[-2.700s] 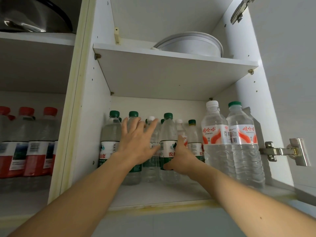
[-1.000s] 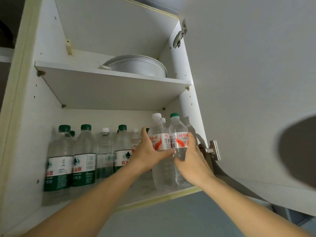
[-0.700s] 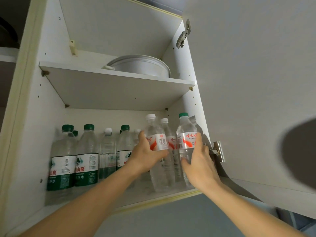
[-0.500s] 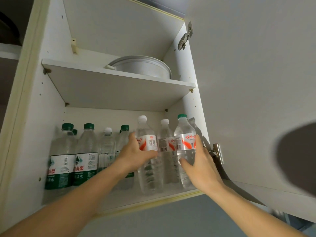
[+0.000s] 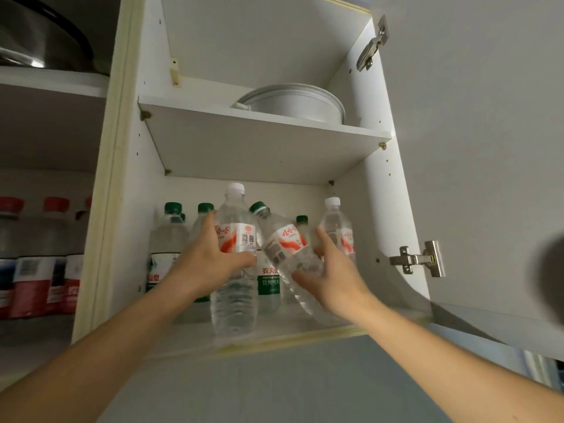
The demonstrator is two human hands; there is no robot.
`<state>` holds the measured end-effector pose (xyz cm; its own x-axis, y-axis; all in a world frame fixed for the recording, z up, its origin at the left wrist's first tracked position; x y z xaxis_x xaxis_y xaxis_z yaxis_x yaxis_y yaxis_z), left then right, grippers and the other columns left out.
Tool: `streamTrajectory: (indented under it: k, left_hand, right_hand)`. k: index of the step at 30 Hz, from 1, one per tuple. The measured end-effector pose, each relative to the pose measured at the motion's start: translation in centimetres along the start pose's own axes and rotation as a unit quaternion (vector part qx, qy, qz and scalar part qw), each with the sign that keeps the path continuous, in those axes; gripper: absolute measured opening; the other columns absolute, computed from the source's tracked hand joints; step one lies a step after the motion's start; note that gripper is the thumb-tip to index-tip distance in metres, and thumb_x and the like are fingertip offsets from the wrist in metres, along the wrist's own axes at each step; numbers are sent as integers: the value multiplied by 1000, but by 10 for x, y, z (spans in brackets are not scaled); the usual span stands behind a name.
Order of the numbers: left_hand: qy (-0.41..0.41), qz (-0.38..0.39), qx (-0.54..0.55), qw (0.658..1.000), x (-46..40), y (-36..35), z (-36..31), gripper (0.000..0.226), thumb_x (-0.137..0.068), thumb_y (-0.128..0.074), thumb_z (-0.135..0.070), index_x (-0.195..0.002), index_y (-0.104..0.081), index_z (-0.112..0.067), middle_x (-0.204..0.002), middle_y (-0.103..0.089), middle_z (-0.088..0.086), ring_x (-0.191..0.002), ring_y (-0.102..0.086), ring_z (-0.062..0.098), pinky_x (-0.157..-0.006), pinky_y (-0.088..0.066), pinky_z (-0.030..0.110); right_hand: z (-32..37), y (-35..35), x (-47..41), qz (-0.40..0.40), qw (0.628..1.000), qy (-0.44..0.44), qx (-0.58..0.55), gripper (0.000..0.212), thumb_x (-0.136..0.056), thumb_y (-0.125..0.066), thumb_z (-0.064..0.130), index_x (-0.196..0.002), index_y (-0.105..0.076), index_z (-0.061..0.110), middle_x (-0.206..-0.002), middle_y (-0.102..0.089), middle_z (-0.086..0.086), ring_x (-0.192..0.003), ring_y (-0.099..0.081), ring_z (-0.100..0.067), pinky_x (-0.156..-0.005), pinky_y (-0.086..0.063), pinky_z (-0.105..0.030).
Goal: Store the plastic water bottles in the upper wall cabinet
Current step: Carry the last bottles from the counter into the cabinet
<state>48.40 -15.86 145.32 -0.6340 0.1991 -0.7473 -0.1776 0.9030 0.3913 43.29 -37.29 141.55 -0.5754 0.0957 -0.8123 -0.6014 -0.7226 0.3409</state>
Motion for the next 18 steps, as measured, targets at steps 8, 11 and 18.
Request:
streamTrajectory:
  k: [8, 11, 18]
  left_hand:
    - [-13, -72, -32, 997, 21, 36, 9, 98, -76, -86, -36, -153, -25, -35, -124, -58, -5, -91, -61, 5, -66, -52, 28]
    - [-16, -93, -42, 995, 25, 40, 12, 101, -75, -86, -39, -153, -23, -36, -122, -58, -6, -91, -63, 8, -66, -54, 28]
    - [-35, -122, -72, 989, 26, 27, 18, 100, -81, -80, -42, -156, -15, -36, -111, -49, -18, -95, -63, 16, -83, -61, 53]
  right_hand:
    - [12, -59, -16, 57, 983, -42, -172, 40, -95, -65, 8, -128, -54, 30, -117, -71, 4, -107, -69, -12, -95, -57, -36]
    - [10, -72, -17, 102, 965, -57, -235, 38, -98, -65, 12, -130, -55, 29, -119, -73, 5, -110, -69, -13, -97, -56, -37]
    - [3, -65, -20, 162, 972, -49, -165, 37, -95, -70, 24, -116, -53, 49, -105, -71, 29, -98, -68, 6, -82, -56, -22]
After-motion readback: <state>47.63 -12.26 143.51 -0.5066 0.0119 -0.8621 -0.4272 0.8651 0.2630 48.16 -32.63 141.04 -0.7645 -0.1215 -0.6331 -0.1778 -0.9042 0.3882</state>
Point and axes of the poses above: each hand's wrist, its own x-axis away from the middle knuckle, its own y-axis out of the back of the hand, z = x × y, the point moved 6 cm from there along -x, towards the middle knuckle
